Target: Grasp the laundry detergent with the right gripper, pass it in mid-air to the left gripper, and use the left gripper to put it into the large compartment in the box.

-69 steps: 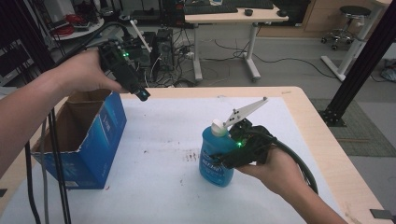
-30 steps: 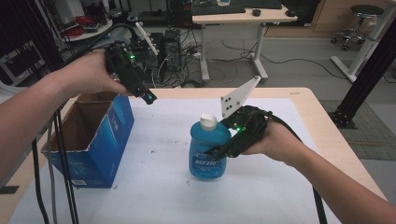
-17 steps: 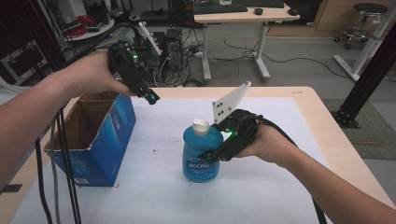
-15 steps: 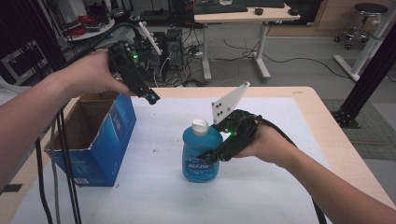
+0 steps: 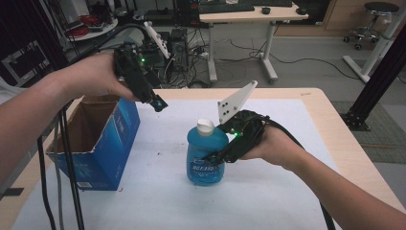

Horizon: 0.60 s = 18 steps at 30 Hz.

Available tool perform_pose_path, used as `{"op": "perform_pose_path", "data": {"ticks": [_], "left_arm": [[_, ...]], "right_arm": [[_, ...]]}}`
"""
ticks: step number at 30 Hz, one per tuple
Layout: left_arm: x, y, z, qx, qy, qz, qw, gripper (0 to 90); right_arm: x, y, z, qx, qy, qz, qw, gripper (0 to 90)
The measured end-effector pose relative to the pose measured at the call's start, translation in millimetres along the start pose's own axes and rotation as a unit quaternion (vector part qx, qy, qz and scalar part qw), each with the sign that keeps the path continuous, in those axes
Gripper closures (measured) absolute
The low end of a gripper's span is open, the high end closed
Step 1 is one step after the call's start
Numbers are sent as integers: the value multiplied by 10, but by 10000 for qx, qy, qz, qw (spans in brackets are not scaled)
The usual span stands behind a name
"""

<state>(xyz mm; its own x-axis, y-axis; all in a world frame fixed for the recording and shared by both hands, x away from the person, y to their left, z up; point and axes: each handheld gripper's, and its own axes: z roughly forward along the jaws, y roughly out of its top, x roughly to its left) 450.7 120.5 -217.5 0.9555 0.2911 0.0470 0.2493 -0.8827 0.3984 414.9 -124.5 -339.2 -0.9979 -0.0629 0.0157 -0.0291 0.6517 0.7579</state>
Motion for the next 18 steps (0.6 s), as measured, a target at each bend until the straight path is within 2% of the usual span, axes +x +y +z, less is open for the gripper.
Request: {"op": "perform_pose_path", "data": {"ticks": [4,7,10,15,18], "left_arm": [[-118,81,8,73,-337,332,9989,169],[-209,151,22,88,-533,625,9966,169],[-304,221,46,113,-688,799,9944,169],[-416,334,98,256,-788,1077,9907,169],[-456,366,131,283,-815,1146,9897,169]], "right_arm": [[-4,21,-19,-16,-32,6,10000,451],[-10,50,-30,-39,-35,35,10000,452],[-9,77,-27,-31,-45,7,10000,452],[-9,131,-11,-21,-3,-31,10000,451],[-4,161,-3,-11,-5,-38,10000,452]]}}
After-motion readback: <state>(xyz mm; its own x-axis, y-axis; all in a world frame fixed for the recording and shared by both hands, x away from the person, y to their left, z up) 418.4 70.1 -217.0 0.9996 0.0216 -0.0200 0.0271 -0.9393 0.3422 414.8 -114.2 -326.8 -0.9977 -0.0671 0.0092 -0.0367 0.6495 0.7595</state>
